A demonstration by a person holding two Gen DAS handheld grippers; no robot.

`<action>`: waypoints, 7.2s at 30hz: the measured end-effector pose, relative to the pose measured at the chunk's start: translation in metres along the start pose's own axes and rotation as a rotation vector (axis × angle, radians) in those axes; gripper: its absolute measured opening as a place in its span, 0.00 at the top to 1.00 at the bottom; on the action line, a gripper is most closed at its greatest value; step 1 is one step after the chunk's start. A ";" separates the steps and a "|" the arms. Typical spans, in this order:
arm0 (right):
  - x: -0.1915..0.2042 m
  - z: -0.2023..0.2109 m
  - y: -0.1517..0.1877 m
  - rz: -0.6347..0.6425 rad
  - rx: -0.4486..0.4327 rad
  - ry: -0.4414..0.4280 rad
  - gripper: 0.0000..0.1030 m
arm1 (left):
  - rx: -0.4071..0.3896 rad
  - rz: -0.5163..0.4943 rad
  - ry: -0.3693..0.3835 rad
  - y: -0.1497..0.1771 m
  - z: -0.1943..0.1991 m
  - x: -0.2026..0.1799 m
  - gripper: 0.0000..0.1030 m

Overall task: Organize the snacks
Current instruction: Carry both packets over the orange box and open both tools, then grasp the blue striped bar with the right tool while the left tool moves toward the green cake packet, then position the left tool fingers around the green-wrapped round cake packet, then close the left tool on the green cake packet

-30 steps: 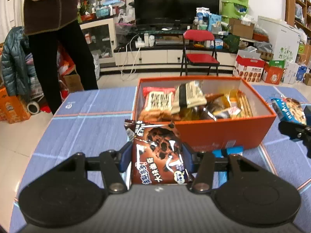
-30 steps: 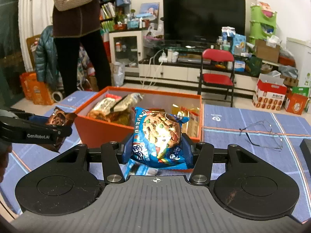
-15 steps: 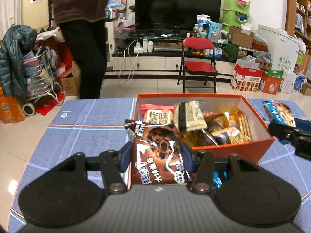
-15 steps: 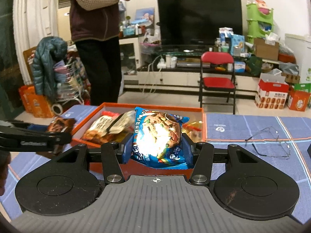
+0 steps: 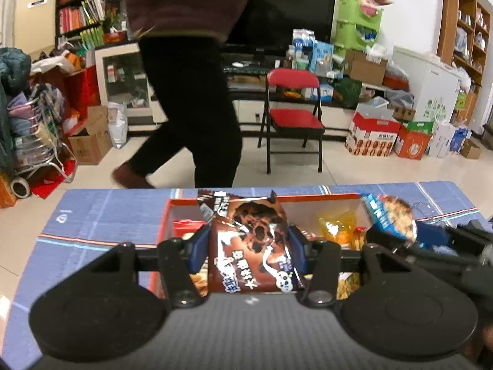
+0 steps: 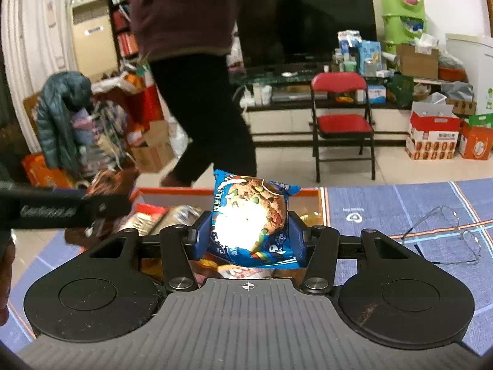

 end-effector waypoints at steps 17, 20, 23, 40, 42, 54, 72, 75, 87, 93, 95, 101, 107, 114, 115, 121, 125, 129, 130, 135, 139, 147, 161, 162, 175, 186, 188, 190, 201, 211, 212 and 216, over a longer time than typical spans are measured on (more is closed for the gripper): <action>0.026 0.086 0.045 0.056 -0.038 0.039 0.41 | -0.110 0.005 -0.007 0.062 0.069 0.038 0.01; 0.040 0.089 0.081 0.031 -0.003 0.072 0.41 | -0.084 -0.029 -0.036 0.106 0.086 0.045 0.01; 0.059 0.074 0.108 0.058 0.045 0.081 0.41 | -0.054 -0.055 -0.068 0.143 0.092 0.053 0.01; 0.057 -0.036 0.147 -0.019 0.261 0.149 0.59 | 0.054 -0.076 0.035 0.181 0.073 0.089 0.01; 0.048 -0.027 0.148 -0.028 0.256 0.179 0.70 | 0.046 -0.093 0.039 0.180 0.072 0.084 0.01; 0.012 0.063 0.176 -0.041 0.316 0.125 0.31 | 0.000 -0.438 0.297 0.202 0.059 -0.021 0.02; -0.009 0.110 0.148 -0.103 0.140 0.102 0.26 | 0.154 -0.242 0.158 0.203 0.028 0.000 0.42; 0.003 0.101 0.152 -0.048 0.155 0.117 0.25 | 0.167 -0.218 0.107 0.203 0.028 0.014 0.41; 0.032 0.078 0.163 0.106 0.165 0.147 0.21 | 0.144 -0.090 0.014 0.198 0.039 0.060 0.07; 0.025 0.067 0.170 0.070 0.202 0.135 0.21 | 0.154 -0.067 -0.006 0.198 0.040 0.056 0.01; 0.021 0.064 0.171 0.043 0.211 0.128 0.21 | 0.161 -0.070 -0.020 0.200 0.039 0.056 0.01; 0.016 0.057 0.173 0.009 0.227 0.111 0.23 | 0.189 -0.046 -0.056 0.203 0.032 0.059 0.01; 0.017 0.052 0.176 0.015 0.240 0.114 0.23 | 0.203 -0.022 -0.079 0.205 0.026 0.058 0.01; 0.019 0.047 0.179 0.013 0.261 0.115 0.24 | 0.224 -0.025 -0.096 0.208 0.020 0.057 0.01; 0.019 0.047 0.179 0.014 0.263 0.114 0.25 | 0.227 -0.025 -0.096 0.208 0.019 0.057 0.01; 0.023 0.043 0.180 0.023 0.269 0.107 0.26 | 0.235 -0.034 -0.089 0.208 0.017 0.054 0.01; 0.023 0.043 0.181 0.025 0.267 0.114 0.25 | 0.235 -0.045 -0.089 0.209 0.017 0.053 0.01; 0.018 0.045 0.180 0.005 0.266 0.130 0.25 | 0.233 -0.048 -0.089 0.209 0.017 0.051 0.01; 0.018 0.045 0.180 0.003 0.265 0.130 0.25 | 0.234 -0.048 -0.089 0.209 0.016 0.051 0.01; 0.026 0.044 0.181 0.021 0.273 0.102 0.25 | 0.233 -0.049 -0.089 0.209 0.016 0.051 0.01; 0.033 0.045 0.182 0.034 0.277 0.078 0.25 | 0.234 -0.050 -0.087 0.209 0.017 0.052 0.01; 0.024 0.049 0.179 0.005 0.257 0.110 0.23 | 0.237 -0.050 -0.084 0.209 0.018 0.051 0.01; 0.018 0.045 0.177 0.003 0.261 0.125 0.35 | 0.245 0.004 -0.070 0.209 0.024 0.062 0.01; 0.018 0.044 0.177 0.004 0.261 0.124 0.35 | 0.243 0.012 -0.072 0.209 0.024 0.063 0.01; 0.019 0.043 0.177 0.014 0.265 0.127 0.35 | 0.237 -0.013 -0.050 0.209 0.023 0.045 0.01; 0.022 0.043 0.179 0.016 0.266 0.137 0.32 | 0.236 -0.018 -0.060 0.211 0.024 0.045 0.01; 0.023 0.043 0.179 0.016 0.267 0.136 0.31 | 0.234 -0.025 -0.068 0.211 0.024 0.044 0.01; 0.024 0.043 0.179 0.016 0.268 0.135 0.31 | 0.231 -0.034 -0.081 0.212 0.024 0.042 0.01; 0.024 0.042 0.179 0.016 0.270 0.136 0.30 | 0.219 -0.046 -0.096 0.213 0.023 0.033 0.01; 0.024 0.042 0.179 0.016 0.270 0.136 0.29 | 0.220 -0.048 -0.093 0.213 0.022 0.033 0.01; 0.024 0.042 0.179 0.017 0.270 0.136 0.29 | 0.221 -0.049 -0.092 0.213 0.022 0.033 0.01; 0.024 0.042 0.179 0.017 0.270 0.134 0.29 | 0.222 -0.052 -0.088 0.213 0.023 0.032 0.01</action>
Point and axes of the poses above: each gripper's, at about its wrist camera, not at the fingertips, and z roughly against the way its jaws point, x to its left, y to its underside, the point moved 2 cm from there along -z, roughly the way its jaws point, and after that the axes turned 14 degrees about -y, right-handed, at the moved point
